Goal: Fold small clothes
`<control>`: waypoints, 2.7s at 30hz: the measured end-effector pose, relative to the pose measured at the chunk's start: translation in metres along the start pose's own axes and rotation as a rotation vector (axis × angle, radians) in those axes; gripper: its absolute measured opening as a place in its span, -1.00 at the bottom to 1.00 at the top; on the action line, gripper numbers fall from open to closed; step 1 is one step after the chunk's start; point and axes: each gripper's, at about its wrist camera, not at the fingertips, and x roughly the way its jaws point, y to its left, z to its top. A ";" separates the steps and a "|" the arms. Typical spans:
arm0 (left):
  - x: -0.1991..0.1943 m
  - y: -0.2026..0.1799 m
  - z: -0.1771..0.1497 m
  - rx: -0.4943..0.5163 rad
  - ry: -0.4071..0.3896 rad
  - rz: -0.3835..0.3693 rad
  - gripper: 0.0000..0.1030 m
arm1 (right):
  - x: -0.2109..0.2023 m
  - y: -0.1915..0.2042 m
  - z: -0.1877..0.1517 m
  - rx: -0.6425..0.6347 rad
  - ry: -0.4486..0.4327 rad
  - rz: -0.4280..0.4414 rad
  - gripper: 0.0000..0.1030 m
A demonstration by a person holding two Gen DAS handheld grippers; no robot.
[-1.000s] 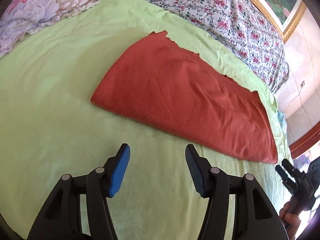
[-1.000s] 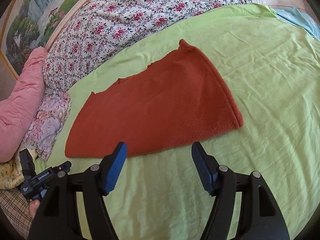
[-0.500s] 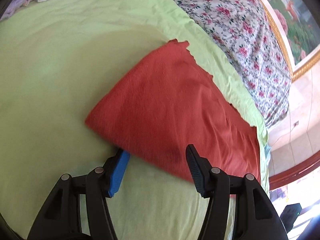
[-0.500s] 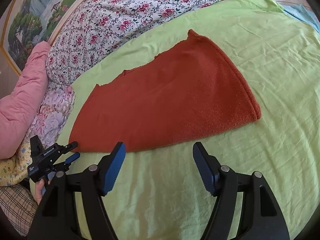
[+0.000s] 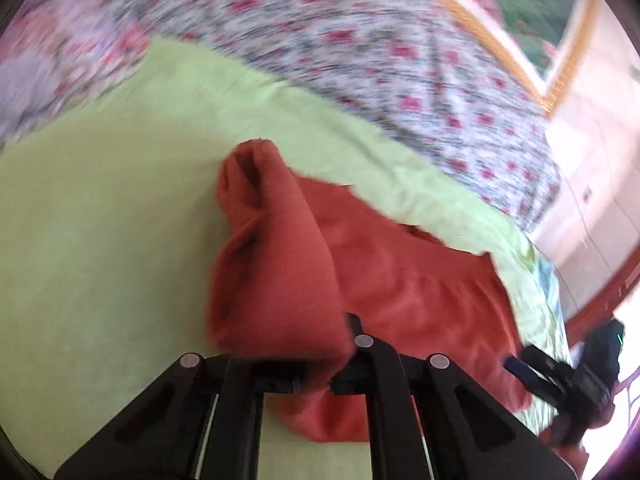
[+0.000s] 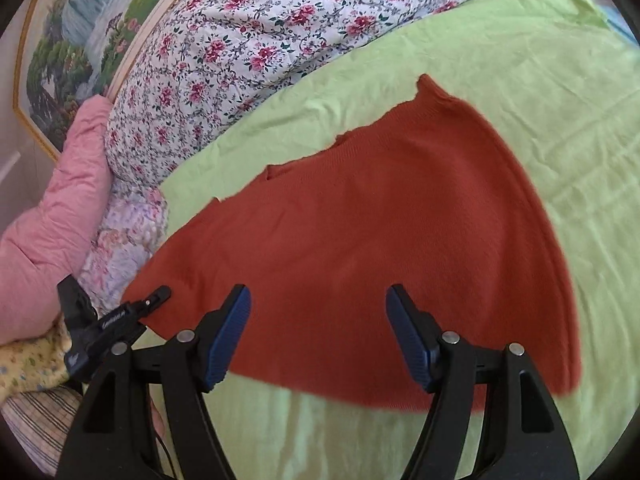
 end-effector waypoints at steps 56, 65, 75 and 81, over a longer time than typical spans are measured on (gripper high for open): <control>0.102 -0.237 -0.109 0.409 0.274 -0.346 -0.87 | -0.008 -0.104 0.100 -0.004 0.007 0.023 -0.83; 0.110 -0.231 -0.105 0.369 0.298 -0.364 -0.87 | -0.007 -0.121 0.090 0.152 0.003 0.164 0.34; 0.091 -0.235 -0.096 0.384 0.269 -0.392 -0.87 | 0.015 -0.082 0.091 -0.002 0.058 0.060 -0.75; 0.103 -0.241 -0.112 0.422 0.320 -0.366 -0.86 | 0.000 -0.089 0.089 -0.018 0.015 -0.013 -0.76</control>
